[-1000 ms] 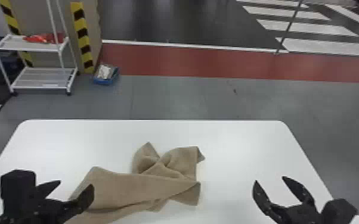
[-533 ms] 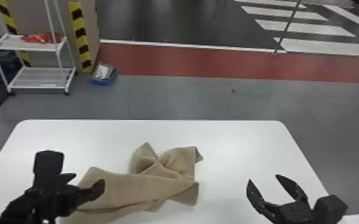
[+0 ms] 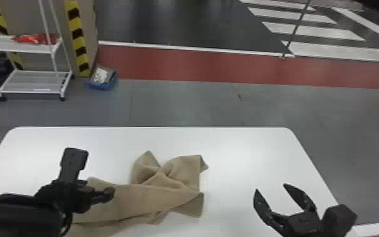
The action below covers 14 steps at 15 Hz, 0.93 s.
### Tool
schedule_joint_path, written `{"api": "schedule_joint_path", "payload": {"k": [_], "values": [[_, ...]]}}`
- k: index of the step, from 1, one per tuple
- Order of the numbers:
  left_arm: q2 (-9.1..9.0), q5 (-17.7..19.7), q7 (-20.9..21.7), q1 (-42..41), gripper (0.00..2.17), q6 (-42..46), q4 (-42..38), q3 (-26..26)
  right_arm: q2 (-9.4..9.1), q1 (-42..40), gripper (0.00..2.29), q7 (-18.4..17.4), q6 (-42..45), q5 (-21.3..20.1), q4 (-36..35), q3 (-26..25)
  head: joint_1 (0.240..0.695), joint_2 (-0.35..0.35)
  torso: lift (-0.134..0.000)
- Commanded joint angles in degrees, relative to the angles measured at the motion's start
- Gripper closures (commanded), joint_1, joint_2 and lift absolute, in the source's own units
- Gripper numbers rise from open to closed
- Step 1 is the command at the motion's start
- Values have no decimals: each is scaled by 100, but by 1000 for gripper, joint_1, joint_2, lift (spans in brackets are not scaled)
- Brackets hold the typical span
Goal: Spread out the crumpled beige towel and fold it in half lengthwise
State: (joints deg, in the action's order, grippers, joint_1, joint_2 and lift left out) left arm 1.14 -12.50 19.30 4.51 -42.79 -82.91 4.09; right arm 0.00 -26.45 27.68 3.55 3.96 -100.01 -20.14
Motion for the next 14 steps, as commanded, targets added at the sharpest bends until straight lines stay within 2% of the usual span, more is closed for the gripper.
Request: {"api": "schedule_joint_path", "payload": {"k": [1,4,5,14], "values": [[-9,-7,-163,305,272,468,627,39,-5,17,90,0,0,0,43,-7,695,-181,0],[-35,2,-287,560,275,732,1005,74,-5,26,90,0,0,0,87,-34,695,-177,0],[-26,-16,-278,612,346,732,1075,127,-5,26,90,0,0,0,95,-42,695,-177,0],[27,-51,-146,533,397,521,1101,-84,-5,96,90,9,18,0,192,-60,695,-180,0]]}}
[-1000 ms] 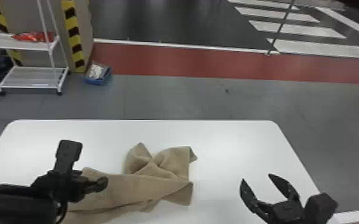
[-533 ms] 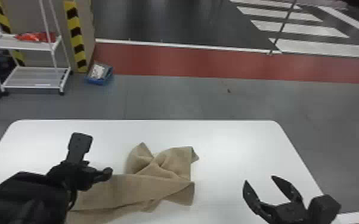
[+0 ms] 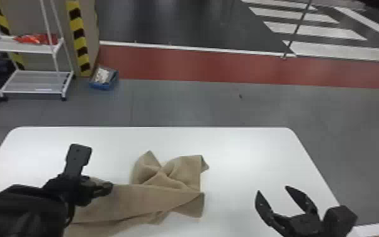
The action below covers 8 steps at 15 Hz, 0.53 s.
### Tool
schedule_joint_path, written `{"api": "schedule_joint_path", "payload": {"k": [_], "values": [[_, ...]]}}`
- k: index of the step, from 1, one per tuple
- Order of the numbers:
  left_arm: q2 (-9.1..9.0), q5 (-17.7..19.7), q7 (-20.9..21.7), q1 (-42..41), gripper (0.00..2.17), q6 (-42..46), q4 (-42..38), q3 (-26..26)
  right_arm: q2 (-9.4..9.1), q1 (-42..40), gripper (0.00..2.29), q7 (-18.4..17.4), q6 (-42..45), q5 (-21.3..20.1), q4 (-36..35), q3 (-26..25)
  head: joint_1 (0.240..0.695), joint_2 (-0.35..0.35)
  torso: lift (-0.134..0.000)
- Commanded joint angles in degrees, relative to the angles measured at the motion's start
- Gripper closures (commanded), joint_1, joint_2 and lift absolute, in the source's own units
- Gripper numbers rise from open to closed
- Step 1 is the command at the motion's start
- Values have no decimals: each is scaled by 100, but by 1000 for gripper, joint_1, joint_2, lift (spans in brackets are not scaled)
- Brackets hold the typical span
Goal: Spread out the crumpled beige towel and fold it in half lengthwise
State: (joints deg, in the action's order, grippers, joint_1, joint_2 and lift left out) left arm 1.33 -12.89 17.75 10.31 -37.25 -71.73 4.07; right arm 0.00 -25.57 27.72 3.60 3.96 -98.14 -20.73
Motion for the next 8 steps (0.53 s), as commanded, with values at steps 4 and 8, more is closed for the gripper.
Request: {"api": "schedule_joint_path", "payload": {"k": [4,8], "values": [[17,-30,53,-30,478,-15,27,-160,-5,43,90,5,13,-9,49,26,695,-165,0],[8,-39,1,-170,684,20,-104,-178,-5,52,90,5,13,-9,67,17,695,-155,0]]}}
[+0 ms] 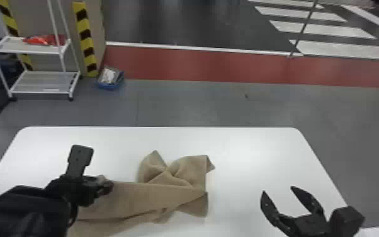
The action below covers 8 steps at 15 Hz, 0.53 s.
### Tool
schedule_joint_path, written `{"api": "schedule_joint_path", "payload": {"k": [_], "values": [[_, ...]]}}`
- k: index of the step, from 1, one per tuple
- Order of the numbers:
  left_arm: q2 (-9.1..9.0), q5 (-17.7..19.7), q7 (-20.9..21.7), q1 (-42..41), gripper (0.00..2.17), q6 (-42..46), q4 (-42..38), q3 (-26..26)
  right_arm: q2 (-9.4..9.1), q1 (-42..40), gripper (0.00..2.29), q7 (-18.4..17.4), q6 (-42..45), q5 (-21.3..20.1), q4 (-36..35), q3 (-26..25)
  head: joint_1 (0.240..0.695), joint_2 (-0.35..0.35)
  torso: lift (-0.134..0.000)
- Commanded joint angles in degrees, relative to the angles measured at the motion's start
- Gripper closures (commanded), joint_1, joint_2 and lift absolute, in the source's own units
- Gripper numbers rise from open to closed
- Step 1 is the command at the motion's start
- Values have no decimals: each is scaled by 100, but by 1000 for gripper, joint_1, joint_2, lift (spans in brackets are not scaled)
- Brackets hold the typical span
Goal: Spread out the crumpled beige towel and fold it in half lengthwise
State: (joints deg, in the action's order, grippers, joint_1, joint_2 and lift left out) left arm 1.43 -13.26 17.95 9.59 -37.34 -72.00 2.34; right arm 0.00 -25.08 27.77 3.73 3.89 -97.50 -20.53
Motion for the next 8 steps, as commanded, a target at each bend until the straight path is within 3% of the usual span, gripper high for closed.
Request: {"api": "schedule_joint_path", "payload": {"k": [1,2,3,5,8], "values": [[-3,-1,-20,-265,792,11,-376,-32,-5,3,90,0,0,-2,11,-3,695,-155,0],[-3,-1,33,-520,792,-6,-754,-58,-5,3,90,0,0,-11,20,-3,695,-155,0],[-3,-1,77,-722,947,-24,-1088,-58,-5,12,90,0,0,-28,20,5,695,-155,0],[-3,69,103,-1091,1693,-164,-1756,-84,-5,38,90,0,17,-125,47,41,695,-159,0],[-29,131,138,-1531,1717,-375,-2635,-190,-5,56,90,0,439,-969,117,304,695,-154,0]]}}
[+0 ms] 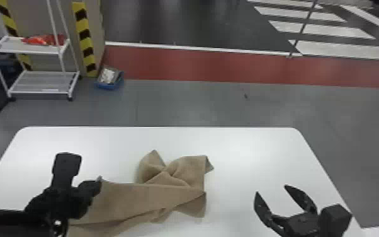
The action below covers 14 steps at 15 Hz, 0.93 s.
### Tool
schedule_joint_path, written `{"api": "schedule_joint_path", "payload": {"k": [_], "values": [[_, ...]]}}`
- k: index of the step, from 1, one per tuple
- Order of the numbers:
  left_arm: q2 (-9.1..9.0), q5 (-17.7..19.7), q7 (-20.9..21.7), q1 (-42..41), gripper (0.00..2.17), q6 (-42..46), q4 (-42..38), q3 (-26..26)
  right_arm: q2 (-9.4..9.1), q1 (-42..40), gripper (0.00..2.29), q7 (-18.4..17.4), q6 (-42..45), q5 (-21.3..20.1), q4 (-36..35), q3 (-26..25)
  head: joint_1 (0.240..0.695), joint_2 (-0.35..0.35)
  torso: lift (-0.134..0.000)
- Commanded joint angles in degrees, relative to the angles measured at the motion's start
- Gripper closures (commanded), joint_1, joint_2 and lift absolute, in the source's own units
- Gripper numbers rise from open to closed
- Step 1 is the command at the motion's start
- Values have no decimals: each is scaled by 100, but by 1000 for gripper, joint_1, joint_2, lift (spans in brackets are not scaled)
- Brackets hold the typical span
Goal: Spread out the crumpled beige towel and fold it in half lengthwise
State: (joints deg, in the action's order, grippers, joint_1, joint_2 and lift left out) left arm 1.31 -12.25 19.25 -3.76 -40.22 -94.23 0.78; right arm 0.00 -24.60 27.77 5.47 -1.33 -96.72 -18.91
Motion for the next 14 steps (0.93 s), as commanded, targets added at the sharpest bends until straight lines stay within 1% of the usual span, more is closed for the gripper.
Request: {"api": "schedule_joint_path", "payload": {"k": [1,3,4,5,6,9,12,14], "values": [[-16,29,26,-301,1717,-176,-640,-51,-5,8,90,0,581,-878,109,309,695,-145,0],[-25,29,44,-486,1717,-264,-1062,-51,-5,131,90,0,722,-1915,285,695,695,-119,0],[-34,29,44,-573,1717,-351,-1238,-51,-5,245,90,0,704,-2222,461,818,695,-77,0],[-25,29,61,-617,1717,-387,-1387,-51,-5,447,90,-17,687,-2407,769,941,695,-57,0],[-25,29,88,-635,1717,-457,-1431,-51,-5,693,90,-17,616,-2451,1138,994,695,-37,0],[-25,12,123,-635,1717,-580,-1457,-42,-5,1106,93,-26,616,-2495,1806,1240,695,2,0],[-25,12,123,-635,1717,-598,-1457,-51,-5,1264,134,-9,564,-2495,2034,1469,695,27,0],[-16,12,132,-635,1717,-598,-1466,-51,-5,1361,215,-9,476,-2504,2149,1583,695,53,0]]}}
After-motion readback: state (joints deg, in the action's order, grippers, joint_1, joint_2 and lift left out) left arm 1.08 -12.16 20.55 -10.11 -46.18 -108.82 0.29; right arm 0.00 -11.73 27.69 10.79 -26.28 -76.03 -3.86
